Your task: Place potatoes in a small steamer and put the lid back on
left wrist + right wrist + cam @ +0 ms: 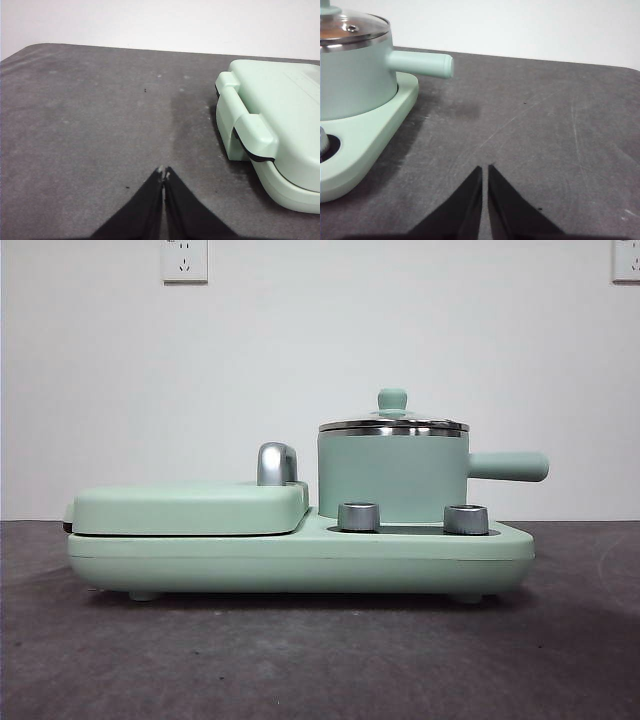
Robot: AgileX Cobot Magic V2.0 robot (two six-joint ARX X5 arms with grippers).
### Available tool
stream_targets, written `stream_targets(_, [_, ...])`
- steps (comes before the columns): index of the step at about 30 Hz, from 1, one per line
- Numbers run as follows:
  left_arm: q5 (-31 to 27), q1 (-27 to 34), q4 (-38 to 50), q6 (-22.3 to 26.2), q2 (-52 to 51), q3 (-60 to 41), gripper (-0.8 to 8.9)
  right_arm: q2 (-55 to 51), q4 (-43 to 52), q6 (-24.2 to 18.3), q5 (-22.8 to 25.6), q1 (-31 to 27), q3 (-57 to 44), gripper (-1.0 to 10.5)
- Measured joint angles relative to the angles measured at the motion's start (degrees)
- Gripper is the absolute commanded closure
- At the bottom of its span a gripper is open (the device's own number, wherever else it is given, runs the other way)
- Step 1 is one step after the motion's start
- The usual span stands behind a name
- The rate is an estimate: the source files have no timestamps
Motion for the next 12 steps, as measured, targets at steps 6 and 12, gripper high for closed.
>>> stream_targets(6, [0.0,0.0,0.0,0.0,0.0,0.0,8.08,-1.5,-2.2,0.2,0.0,0.0,-0.2,9.3])
stream_targets(12, [0.0,0.0,0.0,0.0,0.0,0.0,8.08,-1.5,-2.1,0.2,0.0,0.0,-0.2,9.3])
